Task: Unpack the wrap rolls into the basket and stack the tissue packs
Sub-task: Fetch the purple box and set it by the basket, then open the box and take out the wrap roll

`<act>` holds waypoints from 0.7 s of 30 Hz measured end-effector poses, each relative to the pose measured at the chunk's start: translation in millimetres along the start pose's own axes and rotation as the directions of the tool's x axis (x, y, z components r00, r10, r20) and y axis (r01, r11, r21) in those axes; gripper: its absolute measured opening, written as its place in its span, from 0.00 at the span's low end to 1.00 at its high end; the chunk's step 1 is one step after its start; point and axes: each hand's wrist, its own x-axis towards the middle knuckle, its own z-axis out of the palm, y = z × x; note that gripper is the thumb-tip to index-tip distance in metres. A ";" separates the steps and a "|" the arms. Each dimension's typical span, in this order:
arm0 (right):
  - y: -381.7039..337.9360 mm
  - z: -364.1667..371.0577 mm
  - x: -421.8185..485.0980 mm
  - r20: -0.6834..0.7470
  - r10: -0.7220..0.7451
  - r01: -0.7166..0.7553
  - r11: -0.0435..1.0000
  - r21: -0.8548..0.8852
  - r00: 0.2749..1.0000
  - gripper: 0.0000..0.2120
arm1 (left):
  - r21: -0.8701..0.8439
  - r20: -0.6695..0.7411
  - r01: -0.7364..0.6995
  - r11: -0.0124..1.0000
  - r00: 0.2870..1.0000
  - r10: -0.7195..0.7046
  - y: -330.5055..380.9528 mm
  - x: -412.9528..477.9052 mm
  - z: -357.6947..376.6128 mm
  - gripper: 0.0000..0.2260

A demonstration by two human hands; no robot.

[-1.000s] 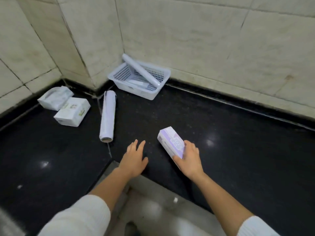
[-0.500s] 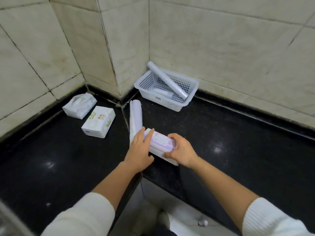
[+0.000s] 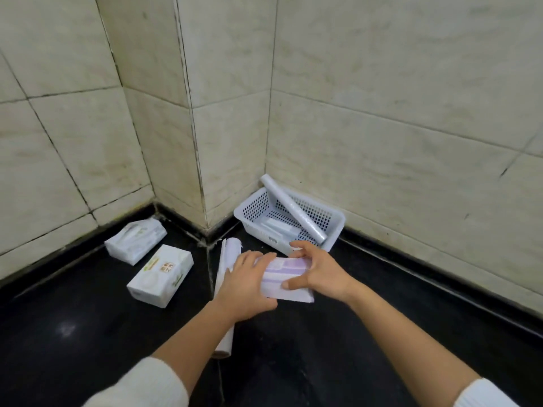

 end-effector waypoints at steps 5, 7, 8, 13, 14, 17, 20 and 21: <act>-4.7 -29.6 9.7 -0.065 0.005 0.000 0.997 0.075 0.998 0.35 | -0.119 -0.064 0.038 0.992 0.997 -0.046 -11.3 22.5 -16.0 0.39; -2.6 -31.5 11.6 -0.086 0.009 0.001 0.993 0.117 0.996 0.30 | -0.121 -0.063 0.024 0.992 0.998 -0.032 -16.4 29.5 -18.0 0.38; -1.7 -31.3 13.1 -0.101 0.012 0.001 0.992 0.123 0.995 0.29 | -0.128 -0.056 0.020 0.992 0.998 -0.028 -18.0 32.5 -18.1 0.38; -1.4 -34.8 19.6 -0.081 0.052 -0.036 0.982 0.188 0.995 0.28 | -0.234 0.022 0.034 0.972 0.999 -0.030 -23.5 41.3 -14.5 0.37; -2.7 -36.8 19.5 -0.051 0.063 -0.051 0.977 0.205 0.997 0.26 | -0.263 0.047 0.045 0.964 0.998 -0.034 -25.7 42.4 -14.4 0.37; -4.0 -45.0 20.4 0.011 0.089 -0.089 0.961 0.262 0.996 0.19 | -0.323 0.098 0.066 0.944 0.995 -0.036 -33.1 47.1 -16.0 0.34; -4.8 -47.1 24.6 -0.165 0.113 -0.065 0.960 0.272 0.980 0.13 | -0.378 0.092 0.071 0.923 0.995 -0.039 -36.8 50.7 -17.7 0.31; -4.3 -47.3 25.9 -0.280 0.102 -0.060 0.986 0.152 0.955 0.16 | -0.393 0.082 0.068 0.917 0.996 -0.039 -36.7 51.0 -18.1 0.30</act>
